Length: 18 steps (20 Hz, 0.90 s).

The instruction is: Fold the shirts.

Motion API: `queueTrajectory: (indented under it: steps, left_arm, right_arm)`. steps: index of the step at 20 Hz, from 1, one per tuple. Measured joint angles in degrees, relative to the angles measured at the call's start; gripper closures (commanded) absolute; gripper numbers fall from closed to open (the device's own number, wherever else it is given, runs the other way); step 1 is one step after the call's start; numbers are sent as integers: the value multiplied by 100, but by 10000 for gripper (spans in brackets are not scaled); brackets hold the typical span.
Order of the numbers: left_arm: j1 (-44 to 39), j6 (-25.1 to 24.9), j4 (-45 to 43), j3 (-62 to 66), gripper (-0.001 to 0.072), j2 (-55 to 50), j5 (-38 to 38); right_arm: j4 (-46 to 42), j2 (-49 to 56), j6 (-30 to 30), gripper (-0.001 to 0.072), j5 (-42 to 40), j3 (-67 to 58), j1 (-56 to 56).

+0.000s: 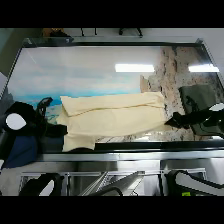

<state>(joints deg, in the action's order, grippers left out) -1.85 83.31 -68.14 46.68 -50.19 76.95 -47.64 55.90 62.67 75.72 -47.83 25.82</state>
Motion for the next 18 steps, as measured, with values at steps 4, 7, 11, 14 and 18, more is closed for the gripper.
queueTrajectory:
  steps: [4,7,11,14,18]
  left_arm:
    - [0,-105,11,1475,690,-1239,-348]
    - [0,-157,22,2667,690,-2345,-426]
    - [0,-192,-122,3853,689,-3720,-457]
    - [0,-243,-306,4376,686,-4572,-546]
    - [0,-297,-393,5101,25,-5462,-516]
  right_arm:
    - [1316,466,-557,693,-599,-492,33]
    - [1757,1051,-752,693,-997,-966,-26]
    - [1993,1851,-1102,692,-1624,-1403,-343]
    - [2046,2243,-1403,692,-1996,-1519,-557]
    - [2013,2308,-1665,331,-2186,-1589,-581]
